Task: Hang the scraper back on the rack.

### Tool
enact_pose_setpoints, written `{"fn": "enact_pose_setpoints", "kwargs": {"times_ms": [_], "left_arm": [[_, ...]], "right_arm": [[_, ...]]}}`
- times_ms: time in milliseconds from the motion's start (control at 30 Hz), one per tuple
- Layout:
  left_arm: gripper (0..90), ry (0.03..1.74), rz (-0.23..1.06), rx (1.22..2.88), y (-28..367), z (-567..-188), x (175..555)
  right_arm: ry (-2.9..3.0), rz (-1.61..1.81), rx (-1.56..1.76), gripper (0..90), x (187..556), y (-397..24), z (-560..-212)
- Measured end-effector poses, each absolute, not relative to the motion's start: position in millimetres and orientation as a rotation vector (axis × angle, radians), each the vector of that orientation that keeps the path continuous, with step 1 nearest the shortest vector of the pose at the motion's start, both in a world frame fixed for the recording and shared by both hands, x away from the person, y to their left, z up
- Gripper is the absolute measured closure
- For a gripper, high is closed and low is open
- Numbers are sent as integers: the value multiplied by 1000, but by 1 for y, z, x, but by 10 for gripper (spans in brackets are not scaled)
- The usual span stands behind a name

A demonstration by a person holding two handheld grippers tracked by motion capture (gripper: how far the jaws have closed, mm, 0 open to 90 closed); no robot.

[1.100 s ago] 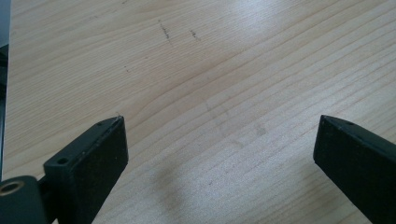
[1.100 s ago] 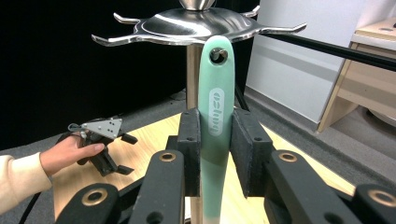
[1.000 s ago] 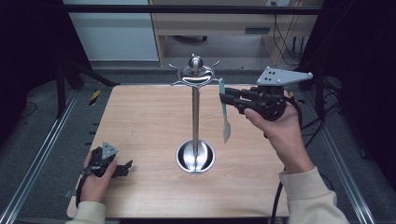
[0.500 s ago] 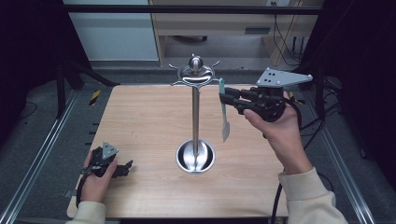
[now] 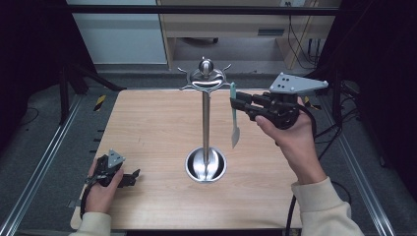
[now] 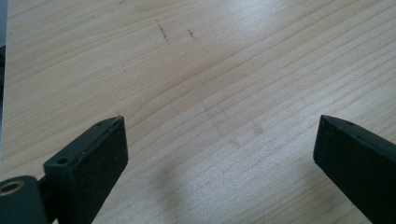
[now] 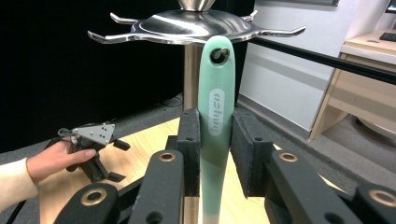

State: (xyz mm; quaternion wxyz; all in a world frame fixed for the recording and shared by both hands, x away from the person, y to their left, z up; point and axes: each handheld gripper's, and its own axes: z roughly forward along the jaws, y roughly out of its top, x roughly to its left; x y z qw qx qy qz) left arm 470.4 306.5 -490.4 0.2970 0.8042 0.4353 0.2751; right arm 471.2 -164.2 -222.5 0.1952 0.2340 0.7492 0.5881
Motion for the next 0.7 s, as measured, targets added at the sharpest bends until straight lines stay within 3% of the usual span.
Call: {"fn": "enact_pose_setpoints", "kwargs": {"times_ms": [700], "left_arm": [[29, 1154, 730, 2141, 305, -490, 470]], "right_arm": [[2115, 1626, 651, 731, 473, -158, -220]]}}
